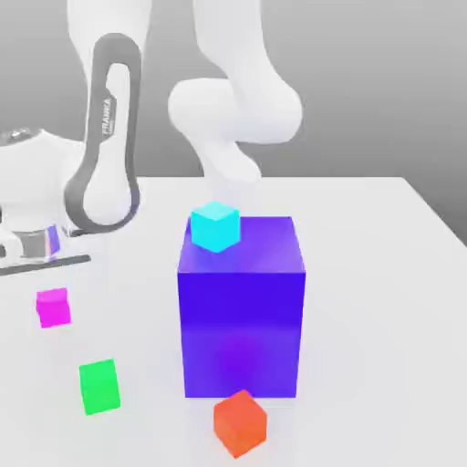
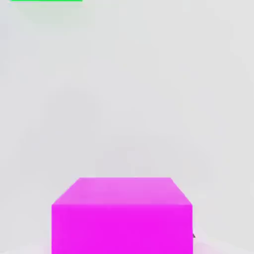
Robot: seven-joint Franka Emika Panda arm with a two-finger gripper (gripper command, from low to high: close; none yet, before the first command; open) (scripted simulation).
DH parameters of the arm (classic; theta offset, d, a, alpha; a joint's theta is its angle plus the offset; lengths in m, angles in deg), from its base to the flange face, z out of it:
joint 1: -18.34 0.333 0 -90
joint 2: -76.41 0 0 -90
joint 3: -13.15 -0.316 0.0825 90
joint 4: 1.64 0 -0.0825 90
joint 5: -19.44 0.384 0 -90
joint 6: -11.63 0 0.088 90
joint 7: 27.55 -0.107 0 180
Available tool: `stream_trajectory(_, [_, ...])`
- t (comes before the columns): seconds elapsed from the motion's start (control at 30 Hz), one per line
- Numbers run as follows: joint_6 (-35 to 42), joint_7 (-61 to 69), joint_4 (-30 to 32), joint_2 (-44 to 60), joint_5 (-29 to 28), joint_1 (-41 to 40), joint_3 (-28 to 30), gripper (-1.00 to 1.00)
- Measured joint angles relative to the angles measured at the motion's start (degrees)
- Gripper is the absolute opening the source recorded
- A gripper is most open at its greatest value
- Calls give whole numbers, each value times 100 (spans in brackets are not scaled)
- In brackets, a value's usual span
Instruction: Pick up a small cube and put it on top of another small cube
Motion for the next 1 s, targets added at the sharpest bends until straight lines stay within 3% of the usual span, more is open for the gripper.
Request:
stream_trajectory(0.27, [432, -844, -229, -265, -585, 631, -137, -100])
stream_trajectory(0.67, [1054, -1695, -621, -518, -860, 1458, -550, -100])
stream_trajectory(0.9, [174, -947, -731, 558, 248, 1259, -1006, -100])
stream_trajectory(0.93, [90, -873, -737, 659, 351, 1212, -1072, 100])
stream_trajectory(1.0, [90, -873, -737, 659, 351, 1212, -1072, 100])
